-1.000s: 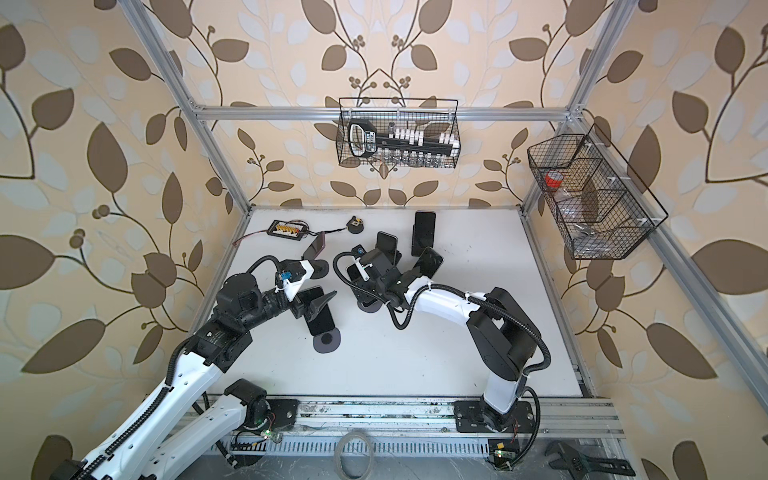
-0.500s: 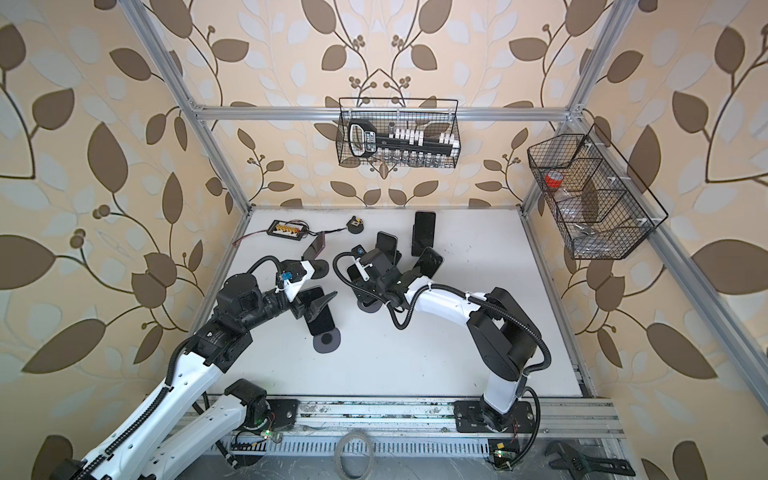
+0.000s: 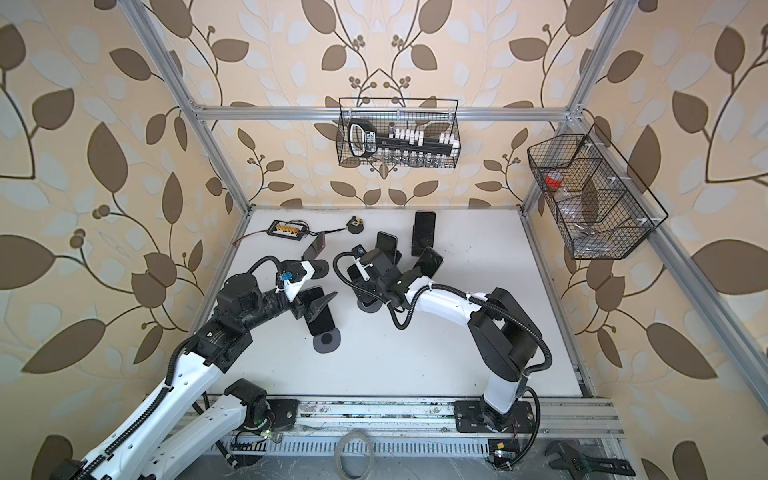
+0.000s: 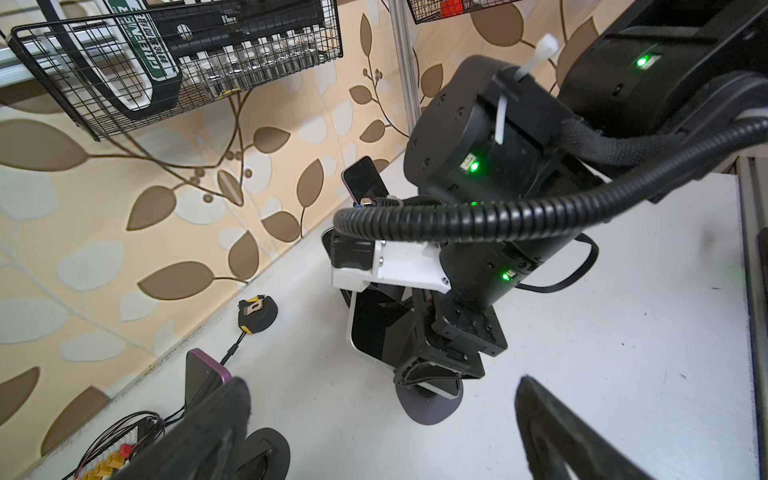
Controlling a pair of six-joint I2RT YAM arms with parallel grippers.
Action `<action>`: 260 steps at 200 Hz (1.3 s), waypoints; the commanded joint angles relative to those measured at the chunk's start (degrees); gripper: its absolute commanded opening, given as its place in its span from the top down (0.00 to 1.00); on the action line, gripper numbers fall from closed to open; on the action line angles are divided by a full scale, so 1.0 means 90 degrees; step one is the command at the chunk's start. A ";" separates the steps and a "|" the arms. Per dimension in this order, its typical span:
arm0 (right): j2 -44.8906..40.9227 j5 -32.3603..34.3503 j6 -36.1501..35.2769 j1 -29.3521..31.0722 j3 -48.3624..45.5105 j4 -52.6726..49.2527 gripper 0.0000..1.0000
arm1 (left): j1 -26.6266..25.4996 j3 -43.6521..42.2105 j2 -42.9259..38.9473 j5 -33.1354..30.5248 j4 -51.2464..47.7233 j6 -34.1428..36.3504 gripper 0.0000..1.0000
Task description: Remove the phone from the phone stand
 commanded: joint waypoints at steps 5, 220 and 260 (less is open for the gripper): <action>-0.0308 0.0071 -0.0057 0.0018 0.0157 0.0158 0.27 | -0.0050 0.0061 -0.0097 -0.0030 0.0026 0.0169 0.01; -0.0982 0.0066 0.0075 0.0012 -0.0131 0.0120 0.29 | -0.0060 0.0194 0.0139 0.0106 -0.0178 0.0152 0.01; -0.1294 0.0062 0.0178 0.0019 -0.0246 -0.0056 0.30 | -0.0343 0.0709 0.0670 0.0414 -0.0542 -0.0270 0.01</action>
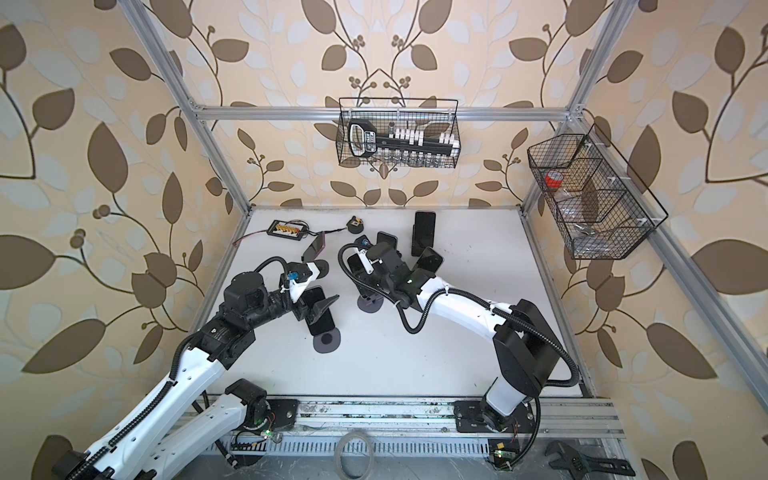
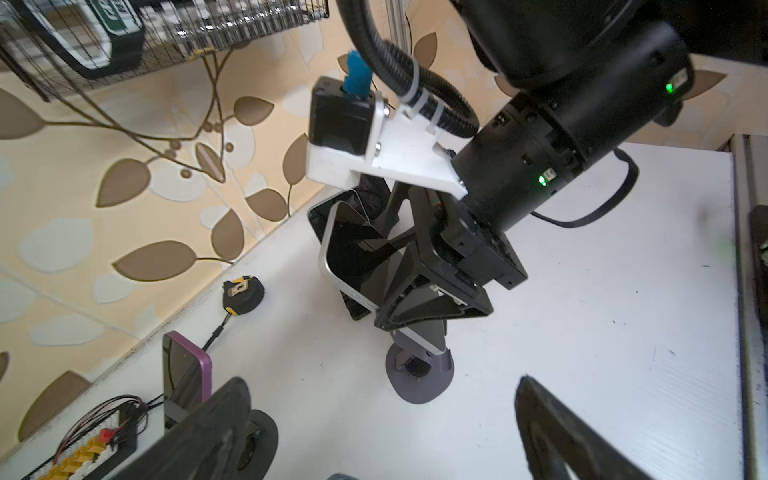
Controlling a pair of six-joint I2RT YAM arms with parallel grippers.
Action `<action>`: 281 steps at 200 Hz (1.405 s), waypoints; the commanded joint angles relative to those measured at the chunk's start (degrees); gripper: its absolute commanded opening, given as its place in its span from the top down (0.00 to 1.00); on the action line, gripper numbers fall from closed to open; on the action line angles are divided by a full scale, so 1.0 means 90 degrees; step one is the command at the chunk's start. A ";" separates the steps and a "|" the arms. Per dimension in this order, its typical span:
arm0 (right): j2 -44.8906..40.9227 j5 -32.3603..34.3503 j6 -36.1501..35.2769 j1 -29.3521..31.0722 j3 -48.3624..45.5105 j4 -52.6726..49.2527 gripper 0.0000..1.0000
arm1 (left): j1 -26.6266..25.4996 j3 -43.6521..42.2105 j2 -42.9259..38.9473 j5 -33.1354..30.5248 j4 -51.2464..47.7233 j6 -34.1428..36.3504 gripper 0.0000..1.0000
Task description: Remove the phone from the phone stand
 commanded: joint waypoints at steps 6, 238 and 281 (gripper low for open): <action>-0.0501 0.0049 0.0167 0.0018 -0.0196 -0.0068 0.30 | -0.0244 0.0788 0.0427 0.0512 -0.0408 -0.0332 0.01; -0.4257 0.0005 0.0223 -0.2506 -0.1230 -0.2954 0.43 | -0.1854 0.3209 0.3809 0.0560 0.1923 -0.1685 0.01; -0.3724 -0.0809 -0.0068 -0.4283 -0.1157 -0.3063 0.43 | -0.1971 0.3341 0.4373 0.0761 0.2066 -0.1905 0.01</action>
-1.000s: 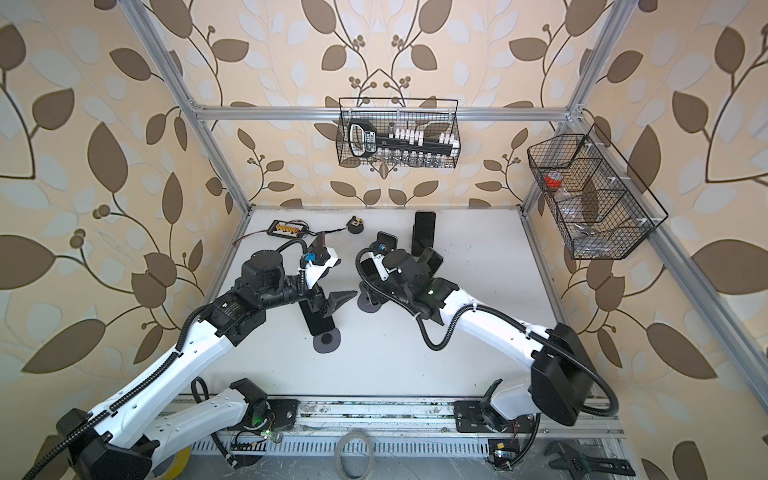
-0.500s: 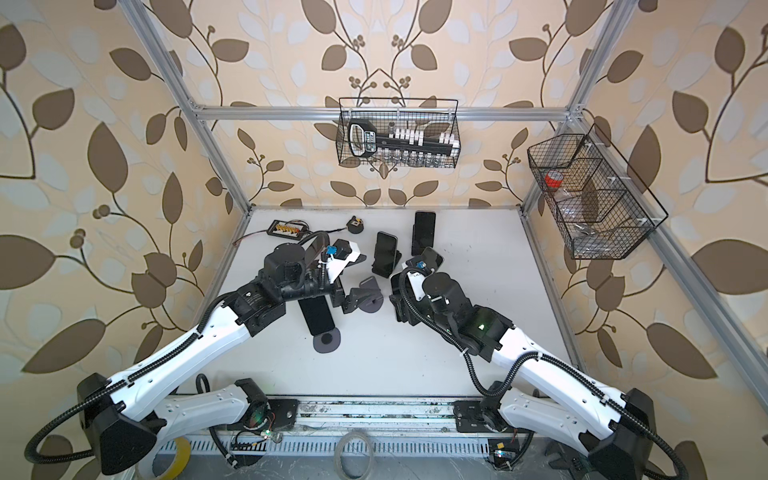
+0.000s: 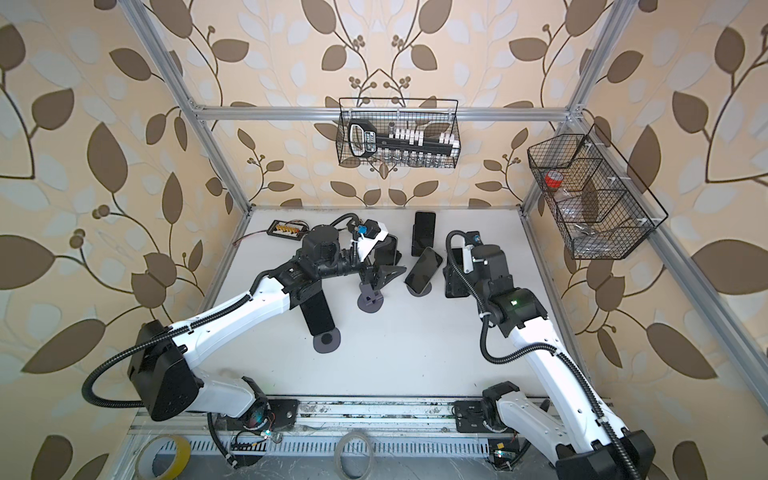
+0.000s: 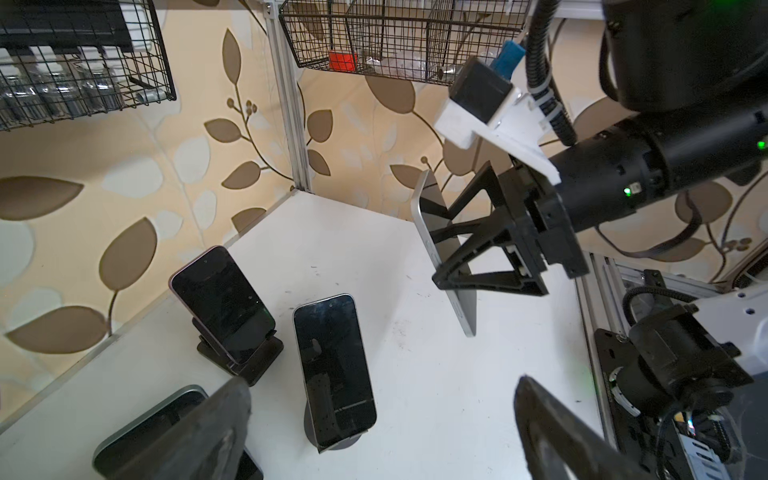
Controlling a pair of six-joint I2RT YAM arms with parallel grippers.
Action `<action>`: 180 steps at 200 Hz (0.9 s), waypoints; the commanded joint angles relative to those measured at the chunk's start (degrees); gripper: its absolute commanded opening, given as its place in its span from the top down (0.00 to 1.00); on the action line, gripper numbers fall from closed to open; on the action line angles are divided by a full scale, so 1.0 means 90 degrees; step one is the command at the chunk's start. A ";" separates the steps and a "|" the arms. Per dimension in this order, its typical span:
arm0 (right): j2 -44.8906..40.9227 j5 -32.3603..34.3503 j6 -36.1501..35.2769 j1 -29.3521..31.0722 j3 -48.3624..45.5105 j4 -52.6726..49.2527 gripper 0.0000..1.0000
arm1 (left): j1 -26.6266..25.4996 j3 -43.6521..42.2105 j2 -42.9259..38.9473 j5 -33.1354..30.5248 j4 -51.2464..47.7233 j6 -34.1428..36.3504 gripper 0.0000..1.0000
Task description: Remove the phone from the phone stand
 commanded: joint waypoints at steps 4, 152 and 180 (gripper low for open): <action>0.0257 -0.0450 -0.0269 -0.0595 0.0195 -0.0100 0.43 | -0.0132 0.0257 0.0229 0.0386 0.0340 -0.0161 0.01; 0.1565 -0.0452 -0.0081 -0.1532 -0.0415 0.0933 0.69 | -0.1993 -0.1069 -0.0490 -0.1887 0.0400 0.1122 0.01; 0.1927 -0.0603 -0.0050 -0.1803 -0.0347 0.1218 0.68 | -0.2099 -0.1100 -0.0519 -0.2142 0.0443 0.1166 0.01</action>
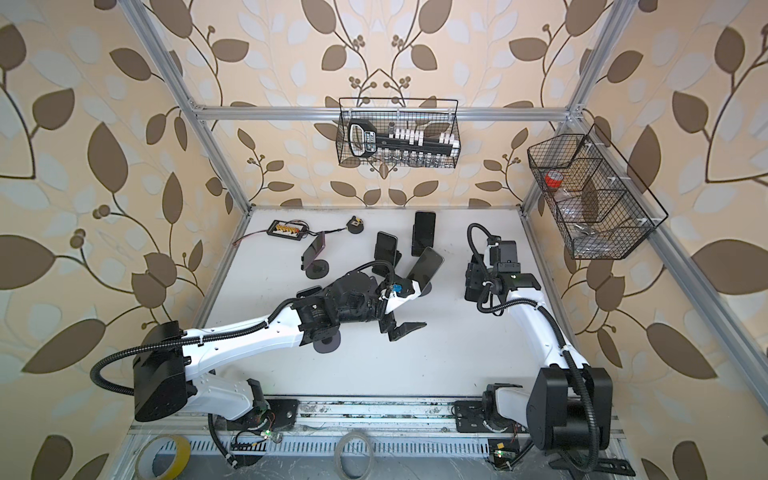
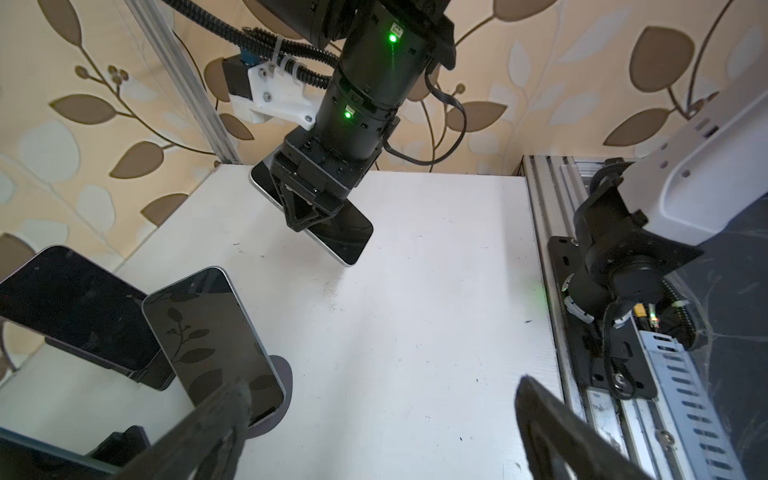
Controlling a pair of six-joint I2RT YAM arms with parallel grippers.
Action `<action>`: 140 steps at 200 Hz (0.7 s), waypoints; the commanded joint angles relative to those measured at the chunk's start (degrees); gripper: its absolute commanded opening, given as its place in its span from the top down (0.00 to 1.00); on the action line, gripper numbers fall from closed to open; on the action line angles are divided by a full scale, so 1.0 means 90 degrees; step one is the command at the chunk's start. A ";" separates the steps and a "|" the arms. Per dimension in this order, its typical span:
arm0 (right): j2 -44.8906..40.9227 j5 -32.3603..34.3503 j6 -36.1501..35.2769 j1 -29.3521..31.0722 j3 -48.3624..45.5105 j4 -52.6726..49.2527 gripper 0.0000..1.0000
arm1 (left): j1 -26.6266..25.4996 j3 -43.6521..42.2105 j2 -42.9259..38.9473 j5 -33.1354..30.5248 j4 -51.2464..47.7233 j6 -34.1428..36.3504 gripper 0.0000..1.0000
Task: Remove the phone from the phone stand
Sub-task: 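Carry the phone back with the right gripper while the left gripper extends toward the phones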
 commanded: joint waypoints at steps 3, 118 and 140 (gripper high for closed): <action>0.0277 -0.0300 -0.0047 -0.0198 0.0087 0.0466 0.68 | -0.0070 -0.0041 -0.0301 -0.0479 0.0397 0.0168 0.01; 0.2860 -0.0490 -0.0163 -0.0448 0.1860 0.0227 0.69 | -0.0081 -0.0054 -0.0321 -0.0791 0.0360 0.0285 0.01; 0.3227 -0.0522 -0.0173 -0.0454 0.2225 0.0073 0.68 | -0.0081 -0.0015 -0.0332 -0.0811 0.0283 0.0315 0.01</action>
